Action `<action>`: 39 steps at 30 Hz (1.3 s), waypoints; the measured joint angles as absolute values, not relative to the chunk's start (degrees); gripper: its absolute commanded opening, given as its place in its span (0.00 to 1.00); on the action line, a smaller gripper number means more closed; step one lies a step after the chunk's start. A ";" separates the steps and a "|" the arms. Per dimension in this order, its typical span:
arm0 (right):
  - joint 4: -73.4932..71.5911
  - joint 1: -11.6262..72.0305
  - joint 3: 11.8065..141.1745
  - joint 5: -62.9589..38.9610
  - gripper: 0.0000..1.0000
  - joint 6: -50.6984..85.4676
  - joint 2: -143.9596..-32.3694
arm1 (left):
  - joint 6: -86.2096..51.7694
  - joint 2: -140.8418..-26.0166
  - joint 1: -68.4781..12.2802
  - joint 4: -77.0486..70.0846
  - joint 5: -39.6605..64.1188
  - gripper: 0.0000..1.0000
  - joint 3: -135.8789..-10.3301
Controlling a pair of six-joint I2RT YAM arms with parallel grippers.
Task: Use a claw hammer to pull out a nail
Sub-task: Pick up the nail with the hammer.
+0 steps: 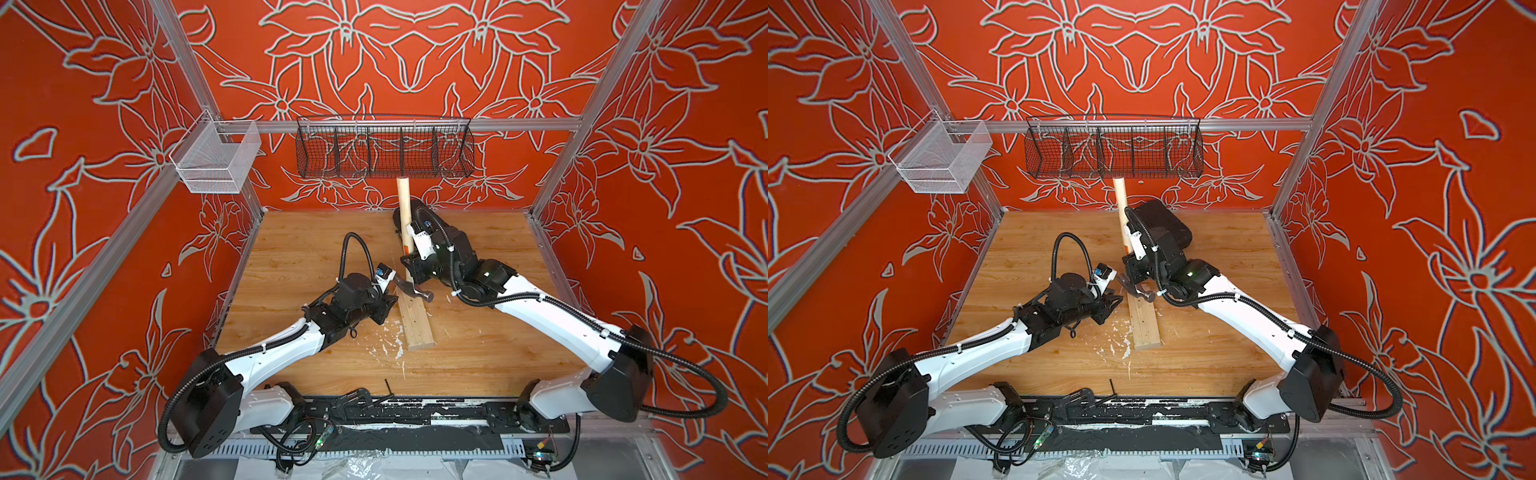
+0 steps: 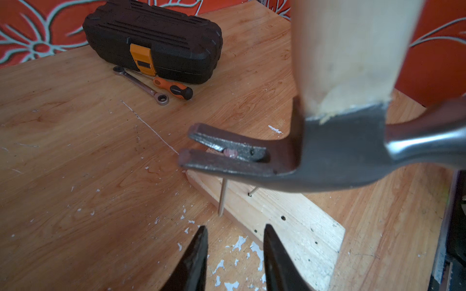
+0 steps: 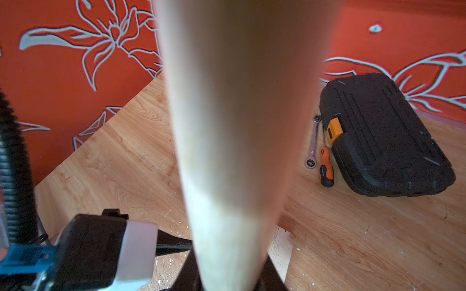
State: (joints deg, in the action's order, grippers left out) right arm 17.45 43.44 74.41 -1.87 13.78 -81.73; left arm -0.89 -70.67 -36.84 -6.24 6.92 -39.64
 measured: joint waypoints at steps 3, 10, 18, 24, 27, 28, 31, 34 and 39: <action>17.45 43.46 74.41 -2.28 0.00 13.98 -81.73 | -0.62 -71.09 -36.84 -6.37 6.31 0.35 -40.32; 17.45 43.44 74.41 -2.87 0.00 14.06 -81.73 | 0.23 -73.14 -36.84 -6.55 5.10 0.34 -42.04; 17.45 43.44 74.41 -2.92 0.00 14.11 -81.73 | 0.27 -74.37 -36.86 -6.55 4.95 0.29 -42.06; 17.47 43.44 74.41 -3.07 0.00 14.17 -81.73 | 0.64 -74.61 -36.86 -6.52 4.80 0.25 -42.11; 17.45 43.44 74.41 -3.09 0.00 14.22 -81.73 | 0.67 -74.96 -36.86 -6.52 4.80 0.25 -42.11; 17.47 43.44 74.41 -3.09 0.00 14.22 -81.73 | 0.67 -75.07 -36.86 -6.52 4.80 0.25 -42.11; 17.45 43.44 74.41 -3.53 0.00 14.26 -81.73 | 0.67 -75.29 -36.86 -6.55 4.80 0.25 -42.11; 17.45 43.44 74.41 -3.90 0.00 14.37 -81.73 | 0.64 -75.57 -36.86 -6.55 4.78 0.24 -42.11; 17.47 43.44 74.41 -4.10 0.00 14.41 -81.73 | 0.60 -75.88 -36.86 -6.57 4.75 0.15 -42.13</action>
